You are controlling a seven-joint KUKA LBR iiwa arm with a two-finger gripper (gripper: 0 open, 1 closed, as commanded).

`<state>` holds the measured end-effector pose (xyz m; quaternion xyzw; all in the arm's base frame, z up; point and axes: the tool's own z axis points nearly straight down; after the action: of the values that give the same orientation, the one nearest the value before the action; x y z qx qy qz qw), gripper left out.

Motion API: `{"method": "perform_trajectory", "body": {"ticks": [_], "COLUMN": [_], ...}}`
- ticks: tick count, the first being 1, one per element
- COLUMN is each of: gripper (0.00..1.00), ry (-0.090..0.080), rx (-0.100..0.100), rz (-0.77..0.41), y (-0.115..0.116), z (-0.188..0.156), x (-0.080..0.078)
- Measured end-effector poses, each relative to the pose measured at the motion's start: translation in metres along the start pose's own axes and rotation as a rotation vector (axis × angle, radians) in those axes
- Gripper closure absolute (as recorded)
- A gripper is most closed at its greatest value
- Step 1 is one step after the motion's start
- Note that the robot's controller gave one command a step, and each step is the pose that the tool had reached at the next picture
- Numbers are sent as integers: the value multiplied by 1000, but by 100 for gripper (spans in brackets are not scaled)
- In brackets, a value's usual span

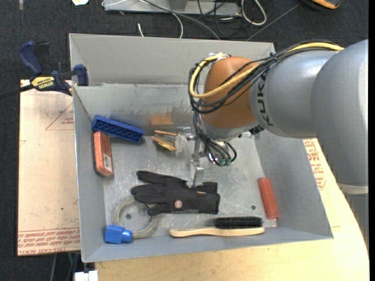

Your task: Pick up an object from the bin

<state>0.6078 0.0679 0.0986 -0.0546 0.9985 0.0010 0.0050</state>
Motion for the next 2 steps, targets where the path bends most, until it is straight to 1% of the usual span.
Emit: {"method": "perform_trajectory", "body": {"ticks": [1,2], "gripper": [0,0], "ry": [12,4], "rx": [0,-4], "rz": [-142,-136], "y": [39,54], "z": [18,17], "x": [0,-23]}}
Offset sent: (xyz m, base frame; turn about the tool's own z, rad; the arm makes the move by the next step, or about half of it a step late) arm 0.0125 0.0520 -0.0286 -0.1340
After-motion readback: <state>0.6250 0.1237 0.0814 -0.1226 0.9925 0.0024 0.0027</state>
